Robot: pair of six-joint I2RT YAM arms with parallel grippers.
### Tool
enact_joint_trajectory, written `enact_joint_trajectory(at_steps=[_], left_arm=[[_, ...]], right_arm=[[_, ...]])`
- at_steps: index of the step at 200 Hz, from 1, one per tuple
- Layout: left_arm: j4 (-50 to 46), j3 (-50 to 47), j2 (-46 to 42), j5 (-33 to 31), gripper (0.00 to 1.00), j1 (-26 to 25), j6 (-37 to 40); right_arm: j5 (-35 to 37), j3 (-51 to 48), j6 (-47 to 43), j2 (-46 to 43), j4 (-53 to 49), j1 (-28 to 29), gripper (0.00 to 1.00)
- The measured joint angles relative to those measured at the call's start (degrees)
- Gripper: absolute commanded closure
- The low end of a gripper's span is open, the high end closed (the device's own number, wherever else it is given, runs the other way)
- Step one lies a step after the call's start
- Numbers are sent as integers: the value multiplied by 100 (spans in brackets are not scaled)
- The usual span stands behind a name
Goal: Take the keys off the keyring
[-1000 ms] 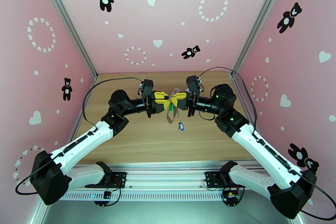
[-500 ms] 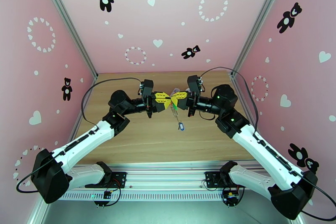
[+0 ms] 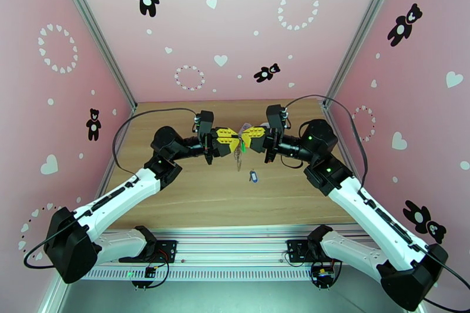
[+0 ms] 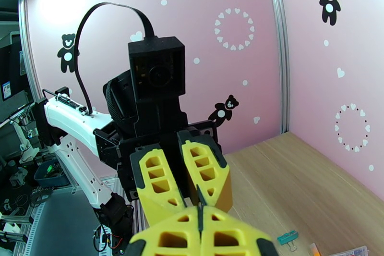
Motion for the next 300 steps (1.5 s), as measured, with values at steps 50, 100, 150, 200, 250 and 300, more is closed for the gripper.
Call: enact_joint_trajectory(at_steps=[50,100,150,200,250,300], left_arm=[[81,15,166,46,79,-37,-87],[348,17,177,85,79,-37,-216],[474,26,190,107,87,-37,-271],[470,26,212,109,82,-37,-269],[470,26,216,129,87,-37,-264],[433,26,216,129,100,-35,-214]], right_arm=[[0,-2,11,0,-7,17,100],[0,-11,-2,0,-9,26,100],[2,-26,-4,0,-11,33,100],[7,-26,15,0,-2,37,100],[28,-26,46,0,20,37,100],[85,-26,31,-9,-24,31,98]])
